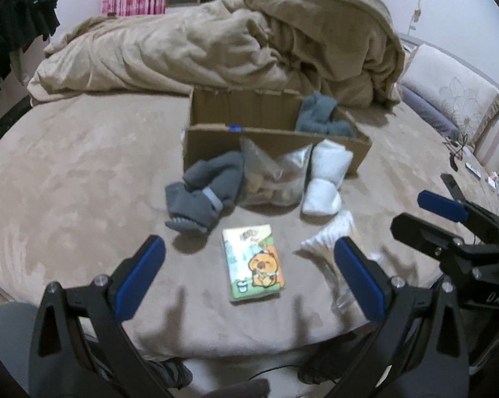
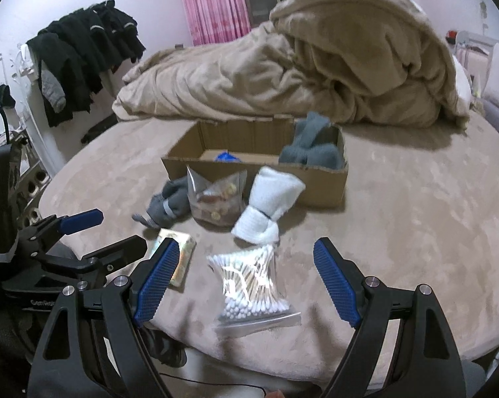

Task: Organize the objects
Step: 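Grasp the green cartoon tissue box with the left tool while the right tool grasps the cotton swab bag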

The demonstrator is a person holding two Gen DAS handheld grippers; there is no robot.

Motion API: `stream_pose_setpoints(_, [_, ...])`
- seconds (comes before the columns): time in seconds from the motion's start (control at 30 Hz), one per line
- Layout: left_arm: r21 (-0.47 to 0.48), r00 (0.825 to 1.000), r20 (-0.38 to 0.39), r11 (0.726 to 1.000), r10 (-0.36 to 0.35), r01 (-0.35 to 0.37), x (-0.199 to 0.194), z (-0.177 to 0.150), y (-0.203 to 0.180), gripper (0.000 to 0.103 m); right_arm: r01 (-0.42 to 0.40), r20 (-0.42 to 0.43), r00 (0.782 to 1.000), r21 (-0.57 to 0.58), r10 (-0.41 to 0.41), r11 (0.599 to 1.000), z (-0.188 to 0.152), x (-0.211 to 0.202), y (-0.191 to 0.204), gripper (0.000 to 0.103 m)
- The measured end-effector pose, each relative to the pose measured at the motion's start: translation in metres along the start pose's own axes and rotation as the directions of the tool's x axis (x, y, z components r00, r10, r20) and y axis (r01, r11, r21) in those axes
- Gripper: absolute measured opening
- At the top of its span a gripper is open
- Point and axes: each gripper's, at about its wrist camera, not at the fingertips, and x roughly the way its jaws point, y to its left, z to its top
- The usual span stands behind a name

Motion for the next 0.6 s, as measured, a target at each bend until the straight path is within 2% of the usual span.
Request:
stream_pose_setpoints(0.47, [0.01, 0.994, -0.108, 1.0, 0.022, -0.021, 0.049, -0.017, 0.006, 0.102, -0.03, -0.126, 0.992, 0.014, 0.031, 0.999, -0.02, 0.049, -0.007, 0.086])
stream_pose_setpoints(0.6, [0.005, 0.99, -0.142, 1.0, 0.005, -0.005, 0.062, -0.022, 0.009, 0.102, -0.042, -0.165, 0.985, 0.023, 0.046, 0.999, -0.026, 0.062, -0.011, 0.086])
